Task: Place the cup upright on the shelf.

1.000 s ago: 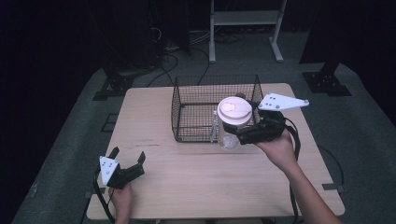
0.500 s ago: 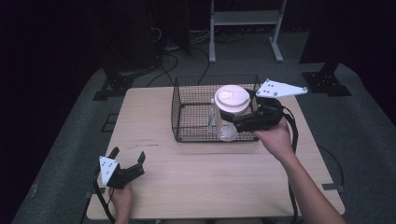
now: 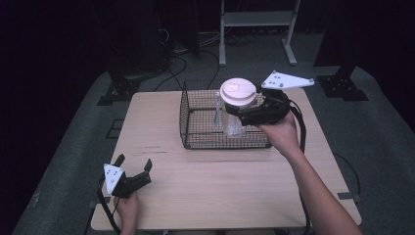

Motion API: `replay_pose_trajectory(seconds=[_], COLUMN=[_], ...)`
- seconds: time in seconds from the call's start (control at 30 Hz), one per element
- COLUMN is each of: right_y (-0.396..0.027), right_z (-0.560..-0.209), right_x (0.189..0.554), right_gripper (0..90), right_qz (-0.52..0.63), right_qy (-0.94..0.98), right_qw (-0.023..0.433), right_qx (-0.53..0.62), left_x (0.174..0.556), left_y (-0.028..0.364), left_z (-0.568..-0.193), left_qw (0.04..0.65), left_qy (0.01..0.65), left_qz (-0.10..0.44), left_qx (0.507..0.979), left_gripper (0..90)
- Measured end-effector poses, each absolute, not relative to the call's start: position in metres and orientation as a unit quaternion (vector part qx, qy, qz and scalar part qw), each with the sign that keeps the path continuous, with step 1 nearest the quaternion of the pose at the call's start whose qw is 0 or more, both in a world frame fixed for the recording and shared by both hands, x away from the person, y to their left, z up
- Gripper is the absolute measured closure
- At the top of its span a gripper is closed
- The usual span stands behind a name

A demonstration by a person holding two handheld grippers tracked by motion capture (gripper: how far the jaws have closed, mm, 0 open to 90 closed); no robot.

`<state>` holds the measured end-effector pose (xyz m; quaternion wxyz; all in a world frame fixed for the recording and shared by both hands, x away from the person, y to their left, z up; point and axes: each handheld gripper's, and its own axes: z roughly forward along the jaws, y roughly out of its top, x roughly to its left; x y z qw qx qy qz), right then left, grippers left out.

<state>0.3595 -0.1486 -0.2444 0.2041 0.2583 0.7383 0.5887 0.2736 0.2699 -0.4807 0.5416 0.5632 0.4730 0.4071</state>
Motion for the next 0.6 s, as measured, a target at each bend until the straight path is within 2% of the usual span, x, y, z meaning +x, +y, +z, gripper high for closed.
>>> replay_pose_trajectory(seconds=[0.6], right_y=[-0.132], right_z=[-0.246], right_x=[0.400], right_gripper=[4.0], right_qz=[0.580], right_qy=[0.732], right_qw=[0.221], right_qx=[0.280], left_x=[0.274], left_y=[0.270], left_z=[-0.481], left_qw=[0.544], left_qy=[0.474], left_qz=[0.406], left_qx=[0.561], left_gripper=[0.0])
